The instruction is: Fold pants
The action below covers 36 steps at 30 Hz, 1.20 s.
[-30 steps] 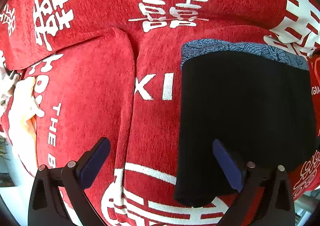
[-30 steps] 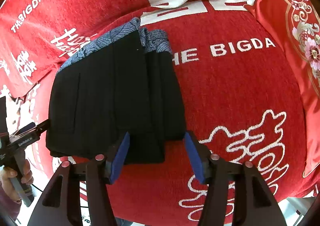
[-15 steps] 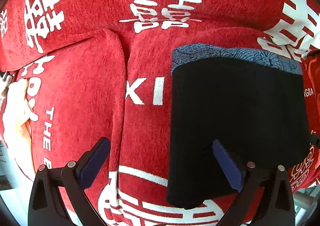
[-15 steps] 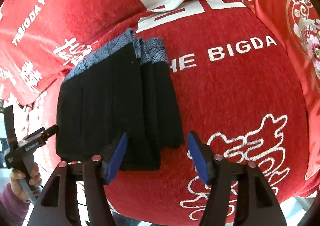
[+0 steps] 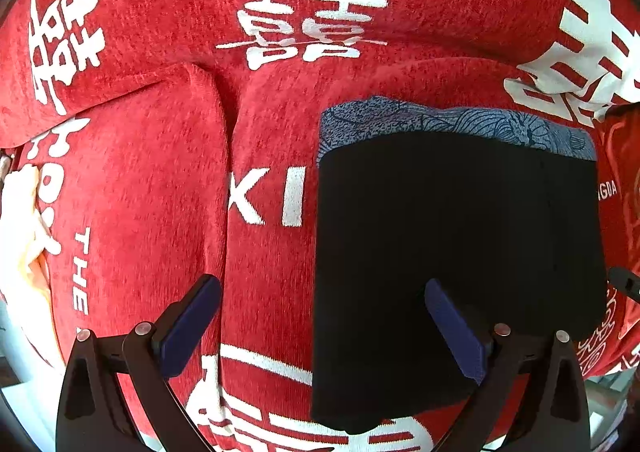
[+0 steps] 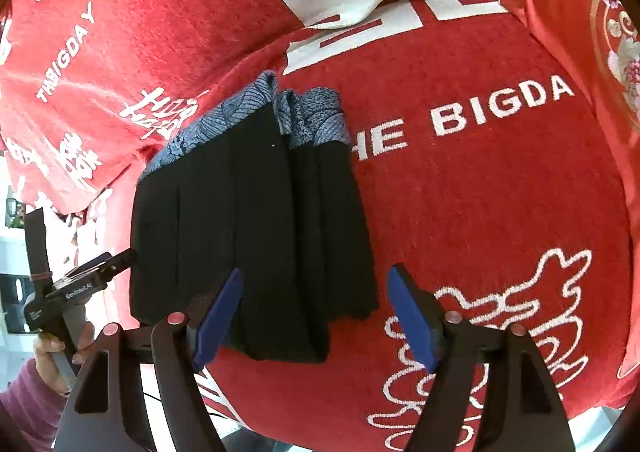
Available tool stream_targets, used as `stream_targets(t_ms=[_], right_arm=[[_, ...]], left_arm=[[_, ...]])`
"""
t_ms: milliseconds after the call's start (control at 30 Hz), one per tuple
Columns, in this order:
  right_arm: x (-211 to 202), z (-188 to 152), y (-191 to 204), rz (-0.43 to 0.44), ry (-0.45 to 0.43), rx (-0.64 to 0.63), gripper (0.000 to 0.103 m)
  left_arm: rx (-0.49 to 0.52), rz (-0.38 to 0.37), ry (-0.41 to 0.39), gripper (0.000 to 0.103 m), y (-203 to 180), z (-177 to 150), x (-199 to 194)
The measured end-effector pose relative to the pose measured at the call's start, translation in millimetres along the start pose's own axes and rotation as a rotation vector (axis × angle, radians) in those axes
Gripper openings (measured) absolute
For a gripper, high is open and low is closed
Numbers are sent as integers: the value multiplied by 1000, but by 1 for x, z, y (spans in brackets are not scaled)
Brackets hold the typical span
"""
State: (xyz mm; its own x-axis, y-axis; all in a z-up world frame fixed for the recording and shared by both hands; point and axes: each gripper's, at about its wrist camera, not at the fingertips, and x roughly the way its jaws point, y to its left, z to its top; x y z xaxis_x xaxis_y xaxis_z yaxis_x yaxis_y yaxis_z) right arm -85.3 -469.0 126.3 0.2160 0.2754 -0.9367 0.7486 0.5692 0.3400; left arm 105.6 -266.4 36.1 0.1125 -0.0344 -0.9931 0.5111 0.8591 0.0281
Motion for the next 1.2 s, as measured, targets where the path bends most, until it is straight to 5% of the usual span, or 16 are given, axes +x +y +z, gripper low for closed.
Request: stream_targets(t_ms=[233, 767, 1000, 1200], right_arm=[[8, 6, -8, 74, 34, 31, 78], [26, 26, -35, 262, 79, 75, 80], [39, 36, -41, 318, 114, 61, 80], [56, 48, -40, 378, 137, 21, 82]], left_arm=[[12, -23, 4, 102, -1, 6, 2], [-58, -370, 128, 102, 19, 26, 35], [0, -385, 110, 102, 13, 34, 42], [7, -469, 132, 102, 15, 40, 60]])
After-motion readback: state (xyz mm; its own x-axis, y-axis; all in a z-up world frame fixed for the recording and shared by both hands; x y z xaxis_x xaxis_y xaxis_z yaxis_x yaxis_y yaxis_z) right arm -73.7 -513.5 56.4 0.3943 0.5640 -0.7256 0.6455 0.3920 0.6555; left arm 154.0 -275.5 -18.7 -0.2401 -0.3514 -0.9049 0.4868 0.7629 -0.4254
